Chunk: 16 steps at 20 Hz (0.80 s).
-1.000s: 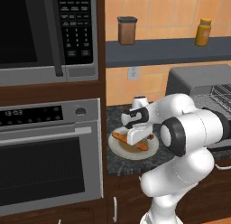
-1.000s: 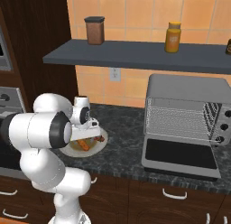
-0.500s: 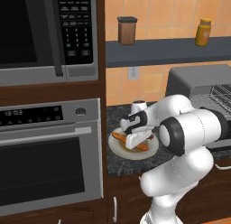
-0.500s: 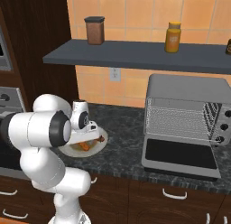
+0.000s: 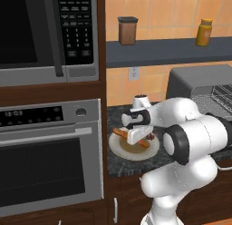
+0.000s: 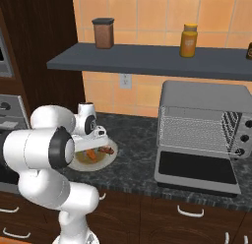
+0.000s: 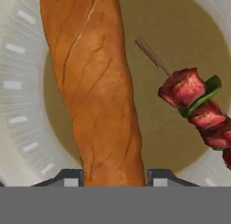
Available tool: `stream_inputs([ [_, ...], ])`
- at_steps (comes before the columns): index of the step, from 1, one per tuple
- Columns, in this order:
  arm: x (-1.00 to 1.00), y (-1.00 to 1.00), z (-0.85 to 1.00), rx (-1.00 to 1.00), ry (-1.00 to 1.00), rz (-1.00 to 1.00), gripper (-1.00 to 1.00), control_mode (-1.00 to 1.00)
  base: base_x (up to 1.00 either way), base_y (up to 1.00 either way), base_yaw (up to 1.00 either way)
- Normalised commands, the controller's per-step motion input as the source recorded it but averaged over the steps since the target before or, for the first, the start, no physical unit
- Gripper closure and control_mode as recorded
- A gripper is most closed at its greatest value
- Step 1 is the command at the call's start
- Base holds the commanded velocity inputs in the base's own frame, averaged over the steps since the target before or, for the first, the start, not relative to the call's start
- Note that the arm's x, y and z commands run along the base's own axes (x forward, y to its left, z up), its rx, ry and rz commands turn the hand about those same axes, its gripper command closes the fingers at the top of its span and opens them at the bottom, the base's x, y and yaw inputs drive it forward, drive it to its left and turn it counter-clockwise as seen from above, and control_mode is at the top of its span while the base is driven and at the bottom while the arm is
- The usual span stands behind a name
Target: Pick up the kebab skewer and baguette bread, and place them inside the toaster oven. Close the toaster oven door and start by setting the timer.
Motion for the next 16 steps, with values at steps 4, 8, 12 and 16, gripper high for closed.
stream_inputs([
  [4,-0.62,-0.54,0.96,0.00,-0.03,0.01,1.00,-1.00,0.00,0.00,0.00],
  [8,-0.86,-0.65,0.60,0.00,-0.04,0.00,1.00,-1.00,0.00,0.00,0.00],
  [12,-0.69,-0.26,0.65,0.04,0.00,-0.12,1.00,-1.00,0.00,0.00,0.00],
  [16,-0.52,-0.07,0.63,0.04,-0.01,-0.21,1.00,-1.00,0.00,0.00,0.00],
])
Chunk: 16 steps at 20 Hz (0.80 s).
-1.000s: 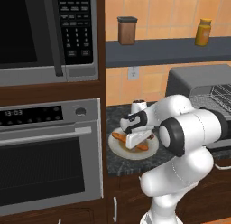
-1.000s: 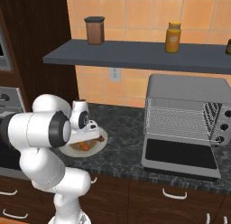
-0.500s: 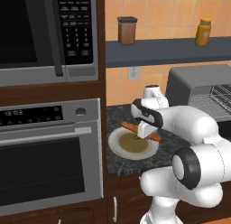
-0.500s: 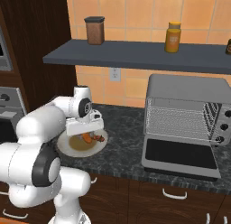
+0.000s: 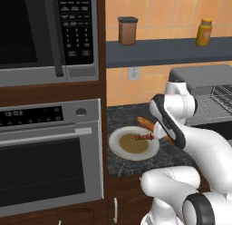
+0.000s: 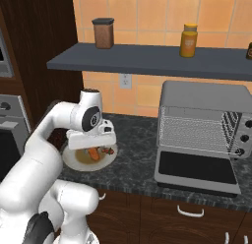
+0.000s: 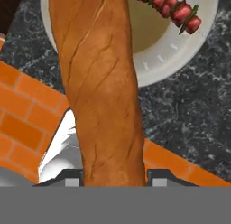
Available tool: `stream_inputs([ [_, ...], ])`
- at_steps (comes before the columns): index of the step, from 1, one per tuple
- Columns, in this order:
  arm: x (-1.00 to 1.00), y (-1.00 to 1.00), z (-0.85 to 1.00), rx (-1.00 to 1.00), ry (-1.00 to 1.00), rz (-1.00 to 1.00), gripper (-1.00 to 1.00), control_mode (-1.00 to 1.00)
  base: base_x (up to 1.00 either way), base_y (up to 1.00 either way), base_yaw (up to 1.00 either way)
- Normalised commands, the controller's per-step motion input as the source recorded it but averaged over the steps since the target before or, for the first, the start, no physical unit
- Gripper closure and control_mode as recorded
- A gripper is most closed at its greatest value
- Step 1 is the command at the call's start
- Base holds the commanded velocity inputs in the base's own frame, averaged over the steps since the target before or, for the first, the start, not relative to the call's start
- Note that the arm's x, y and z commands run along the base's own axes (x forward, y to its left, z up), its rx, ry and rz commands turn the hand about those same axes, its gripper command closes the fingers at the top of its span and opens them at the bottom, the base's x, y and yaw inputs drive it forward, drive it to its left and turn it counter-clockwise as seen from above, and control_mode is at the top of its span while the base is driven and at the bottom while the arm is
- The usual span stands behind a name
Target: Pick up the kebab skewer and baguette bread, and place them inside the toaster oven. Close the toaster oven door and start by setting the timer.
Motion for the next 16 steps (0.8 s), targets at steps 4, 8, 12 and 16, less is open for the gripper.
stream_inputs([
  [4,-0.49,-0.06,0.74,0.08,0.00,-0.30,1.00,-1.00,0.00,0.00,0.00],
  [8,-0.56,-0.01,0.49,0.14,-0.03,-0.45,1.00,-1.00,0.00,0.00,0.00],
  [12,-0.33,-0.01,0.40,0.22,-0.03,-0.55,1.00,-1.00,0.00,0.00,0.00],
  [16,-0.24,0.00,0.18,0.17,-0.10,-0.70,1.00,-1.00,0.00,0.00,0.00],
])
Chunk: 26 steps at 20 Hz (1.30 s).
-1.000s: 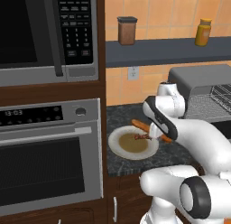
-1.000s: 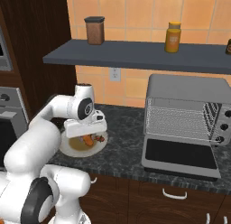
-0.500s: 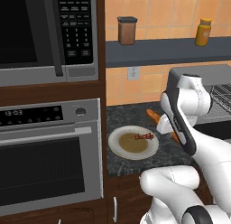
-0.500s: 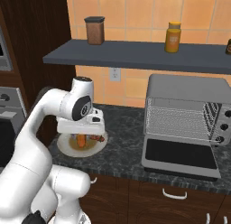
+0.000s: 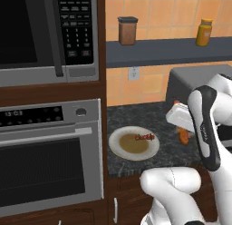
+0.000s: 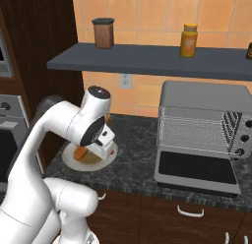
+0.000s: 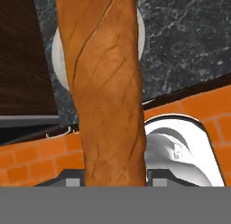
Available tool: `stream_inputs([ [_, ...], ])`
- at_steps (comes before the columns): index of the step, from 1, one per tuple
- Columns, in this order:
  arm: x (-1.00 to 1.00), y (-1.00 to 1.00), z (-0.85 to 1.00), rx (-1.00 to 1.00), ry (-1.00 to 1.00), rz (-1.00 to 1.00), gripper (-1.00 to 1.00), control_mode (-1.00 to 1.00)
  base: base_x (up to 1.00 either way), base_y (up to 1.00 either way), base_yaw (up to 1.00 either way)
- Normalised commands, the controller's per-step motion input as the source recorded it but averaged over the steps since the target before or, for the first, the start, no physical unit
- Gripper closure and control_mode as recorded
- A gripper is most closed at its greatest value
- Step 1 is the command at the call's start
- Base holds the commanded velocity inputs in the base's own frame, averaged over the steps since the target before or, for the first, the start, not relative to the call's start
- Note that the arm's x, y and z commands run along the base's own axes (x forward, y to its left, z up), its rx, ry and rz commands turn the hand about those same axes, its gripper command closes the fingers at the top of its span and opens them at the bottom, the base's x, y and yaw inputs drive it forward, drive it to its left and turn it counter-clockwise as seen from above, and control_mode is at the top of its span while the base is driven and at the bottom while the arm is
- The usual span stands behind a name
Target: Pick up the kebab skewer and baguette bread, and place them inside the toaster oven. Close the toaster oven door and start by setting the timer.
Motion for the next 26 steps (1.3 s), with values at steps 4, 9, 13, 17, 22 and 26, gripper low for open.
stream_inputs([
  [4,-0.07,-0.08,0.10,0.13,-0.09,-0.79,1.00,-1.00,0.00,0.00,0.00],
  [9,-0.20,-0.22,0.12,0.18,-0.01,-0.76,1.00,-1.00,0.00,0.00,0.00],
  [13,-0.04,-0.38,0.17,0.10,-0.01,-0.66,1.00,-1.00,0.00,0.00,0.00],
  [17,0.00,-0.56,0.22,0.00,-0.02,-0.35,1.00,-1.00,0.00,0.00,0.00],
  [22,0.10,-0.64,0.43,0.00,0.00,-0.08,1.00,-1.00,0.00,0.00,0.00],
  [26,0.29,-0.63,0.35,0.00,0.02,-0.04,1.00,-1.00,0.00,0.00,0.00],
])
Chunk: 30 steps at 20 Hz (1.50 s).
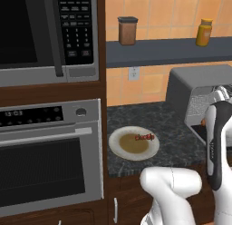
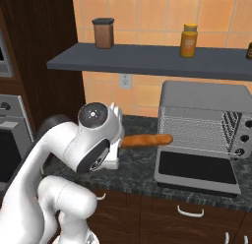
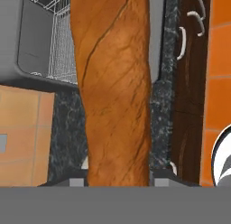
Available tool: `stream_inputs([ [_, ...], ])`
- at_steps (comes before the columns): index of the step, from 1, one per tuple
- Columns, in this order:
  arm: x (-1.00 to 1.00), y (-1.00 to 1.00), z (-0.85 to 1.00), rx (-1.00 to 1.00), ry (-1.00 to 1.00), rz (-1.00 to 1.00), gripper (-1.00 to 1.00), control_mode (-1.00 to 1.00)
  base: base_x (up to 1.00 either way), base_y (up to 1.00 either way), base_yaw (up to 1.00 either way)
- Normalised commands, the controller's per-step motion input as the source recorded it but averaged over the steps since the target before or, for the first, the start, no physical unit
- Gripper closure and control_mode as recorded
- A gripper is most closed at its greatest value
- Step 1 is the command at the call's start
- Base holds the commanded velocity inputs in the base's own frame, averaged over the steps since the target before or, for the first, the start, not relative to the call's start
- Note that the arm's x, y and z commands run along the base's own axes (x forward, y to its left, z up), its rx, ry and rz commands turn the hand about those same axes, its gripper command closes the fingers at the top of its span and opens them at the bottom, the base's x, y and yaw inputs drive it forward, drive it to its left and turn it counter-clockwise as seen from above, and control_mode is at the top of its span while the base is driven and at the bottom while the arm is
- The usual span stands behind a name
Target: Pick up the kebab skewer and baguette bread, and place them inside the toaster oven. Close the toaster oven door and start by setting the timer.
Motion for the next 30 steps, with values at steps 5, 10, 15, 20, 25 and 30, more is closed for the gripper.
stream_inputs([
  [5,0.45,-0.63,0.07,0.00,0.01,-0.03,1.00,-1.00,0.00,0.00,0.00],
  [10,0.53,-0.55,0.00,0.00,0.02,0.00,1.00,-1.00,0.00,0.00,0.00],
  [15,0.58,-0.43,0.00,0.00,0.06,0.00,1.00,-1.00,0.00,0.00,0.00],
  [20,0.46,-0.46,-0.23,0.00,0.01,0.00,1.00,-1.00,0.00,0.00,0.00],
  [25,0.26,-0.22,-0.48,0.00,0.00,0.00,1.00,-1.00,0.00,0.00,0.00],
  [30,0.35,-0.17,-0.14,0.02,0.00,0.00,1.00,-1.00,0.00,0.00,0.00],
])
